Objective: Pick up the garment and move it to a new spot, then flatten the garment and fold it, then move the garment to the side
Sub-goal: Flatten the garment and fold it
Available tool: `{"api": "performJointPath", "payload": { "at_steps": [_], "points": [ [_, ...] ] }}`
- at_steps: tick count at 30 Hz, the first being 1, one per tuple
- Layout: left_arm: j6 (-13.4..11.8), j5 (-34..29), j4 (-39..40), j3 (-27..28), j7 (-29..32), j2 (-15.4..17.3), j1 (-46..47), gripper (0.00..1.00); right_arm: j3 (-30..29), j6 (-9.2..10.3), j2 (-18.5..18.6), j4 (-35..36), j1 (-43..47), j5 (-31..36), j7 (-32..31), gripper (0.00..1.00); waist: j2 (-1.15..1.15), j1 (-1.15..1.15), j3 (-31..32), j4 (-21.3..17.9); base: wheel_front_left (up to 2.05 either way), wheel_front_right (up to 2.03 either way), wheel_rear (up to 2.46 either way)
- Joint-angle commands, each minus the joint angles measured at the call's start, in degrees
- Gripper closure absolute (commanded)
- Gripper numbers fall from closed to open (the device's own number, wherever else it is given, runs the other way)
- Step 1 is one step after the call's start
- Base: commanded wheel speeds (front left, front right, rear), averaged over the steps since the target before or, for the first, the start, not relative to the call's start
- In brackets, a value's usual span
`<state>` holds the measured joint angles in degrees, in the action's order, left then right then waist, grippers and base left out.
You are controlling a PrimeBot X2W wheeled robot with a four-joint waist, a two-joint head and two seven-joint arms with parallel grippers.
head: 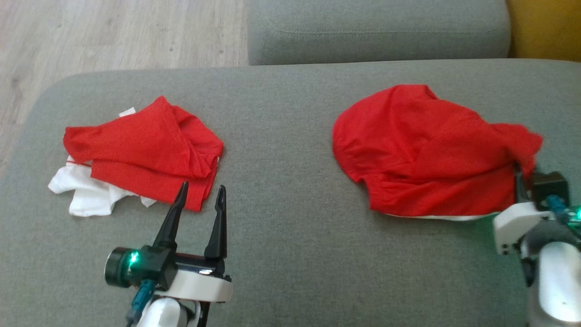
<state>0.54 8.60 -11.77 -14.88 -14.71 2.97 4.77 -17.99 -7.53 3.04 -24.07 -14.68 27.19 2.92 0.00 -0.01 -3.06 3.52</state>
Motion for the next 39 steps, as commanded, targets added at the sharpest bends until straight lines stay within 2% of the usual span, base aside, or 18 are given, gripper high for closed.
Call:
{"api": "performJointPath", "payload": {
  "at_steps": [1,4,7,10,17,22,30,39],
  "points": [
    [-0.1,0.4,2.0,1.3,-0.3,-0.1,1.5,0.0,0.1,0.04,0.6,2.9,-2.0,0.9,-0.1,0.0,0.0,0.01,-0.4,0.4,0.0,0.0,0.0],
    [-0.4,0.8,2.0,1.2,-0.3,-0.1,1.7,0.0,0.1,0.04,0.2,4.3,-1.8,1.6,2.2,0.0,0.0,0.01,-0.6,0.6,0.0,0.0,0.0],
    [-0.6,1.0,2.0,1.4,-0.3,-0.1,1.9,0.0,2.6,0.04,-0.1,5.7,-0.7,0.6,5.6,0.0,0.0,0.01,-0.7,0.5,0.0,0.0,0.0],
    [-0.9,2.9,2.3,2.2,-0.3,-0.1,1.6,0.0,6.9,0.04,-0.1,6.8,1.1,-5.1,8.2,0.0,0.0,0.01,-0.5,0.0,0.0,0.0,0.0],
    [-0.6,2.4,2.2,2.8,-0.3,-0.1,1.2,0.0,14.6,0.04,-0.1,10.6,7.5,-16.0,10.7,0.0,0.0,0.01,0.1,-0.6,0.0,0.0,0.0],
    [-0.7,2.3,2.6,2.8,-0.3,-0.1,1.3,0.0,17.4,0.04,-0.2,11.6,10.4,-18.8,11.3,0.0,0.0,0.01,0.1,-1.0,0.0,0.0,0.0],
    [-0.3,1.9,2.3,1.8,-0.3,-0.1,2.1,0.0,21.6,0.04,-0.2,10.6,8.9,-21.3,10.4,0.0,0.0,0.01,-1.2,0.7,0.0,0.0,0.0],
    [-0.1,2.1,1.8,0.9,-0.3,-0.1,3.4,0.0,27.3,0.04,-0.2,2.5,4.4,-23.1,2.2,0.0,0.0,0.01,-4.2,4.8,0.0,0.0,0.0]
  ]
}}
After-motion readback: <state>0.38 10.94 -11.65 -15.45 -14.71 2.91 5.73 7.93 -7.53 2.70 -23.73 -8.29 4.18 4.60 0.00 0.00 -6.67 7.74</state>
